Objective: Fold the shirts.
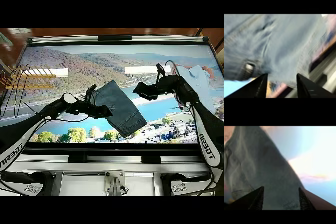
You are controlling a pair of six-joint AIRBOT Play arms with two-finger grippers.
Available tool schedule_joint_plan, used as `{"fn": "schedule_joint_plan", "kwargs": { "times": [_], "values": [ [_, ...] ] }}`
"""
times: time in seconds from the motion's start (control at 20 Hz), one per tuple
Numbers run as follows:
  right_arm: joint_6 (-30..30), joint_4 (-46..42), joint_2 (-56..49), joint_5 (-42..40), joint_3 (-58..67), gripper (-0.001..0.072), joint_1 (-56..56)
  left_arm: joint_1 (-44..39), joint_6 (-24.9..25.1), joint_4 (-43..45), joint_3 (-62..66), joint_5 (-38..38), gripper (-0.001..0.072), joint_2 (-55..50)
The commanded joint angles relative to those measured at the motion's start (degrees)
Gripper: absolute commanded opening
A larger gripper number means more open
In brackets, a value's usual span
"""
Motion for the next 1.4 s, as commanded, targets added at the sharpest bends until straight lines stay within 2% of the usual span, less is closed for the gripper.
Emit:
{"fn": "schedule_joint_plan", "kwargs": {
  "times": [0.0,0.15,0.25,0.35,0.4,0.45,0.55,0.65,0.75,0.95,1.35],
  "values": [
    [0.79,-4.20,3.06,-12.41,0.24,0.0553,-7.08,4.28,0.24,-2.19,1.05,-1.97,0.0467,0.37],
    [3.78,-13.99,7.80,-24.50,-1.33,0.0553,-13.81,12.41,0.76,-2.14,3.63,-9.86,0.0466,0.68],
    [4.22,-14.08,13.73,-23.30,-8.87,0.0553,-16.76,16.44,1.16,-1.79,4.42,-11.76,0.0466,1.64],
    [5.01,-12.39,21.22,-19.37,-21.20,0.0555,-17.64,18.86,2.47,-1.49,4.39,-12.17,0.0466,2.97],
    [6.38,-10.25,24.81,-17.05,-27.71,0.0671,-17.57,19.52,3.13,-1.22,4.39,-12.20,0.0466,3.54],
    [6.38,-4.76,28.44,-14.53,-34.60,0.0689,-16.92,19.74,3.28,-0.37,4.42,-12.07,0.0465,4.09],
    [6.21,3.56,34.23,-7.98,-45.20,0.0690,-13.81,19.61,3.26,1.75,4.42,-11.98,0.0465,5.16],
    [10.14,4.37,37.38,-2.62,-51.30,0.0689,-9.11,19.61,3.26,2.45,4.42,-12.00,0.0439,6.21],
    [14.47,4.46,37.55,3.43,-53.83,0.0689,-3.26,19.65,3.26,2.64,4.42,-11.98,0.0412,7.28],
    [24.98,5.46,36.96,19.54,-54.03,0.0689,8.02,19.65,3.67,2.84,4.42,-12.13,0.0412,8.33],
    [25.97,14.62,28.30,35.08,-53.55,0.0688,17.88,19.61,3.67,2.84,4.42,-12.13,0.0412,8.35]
  ]
}}
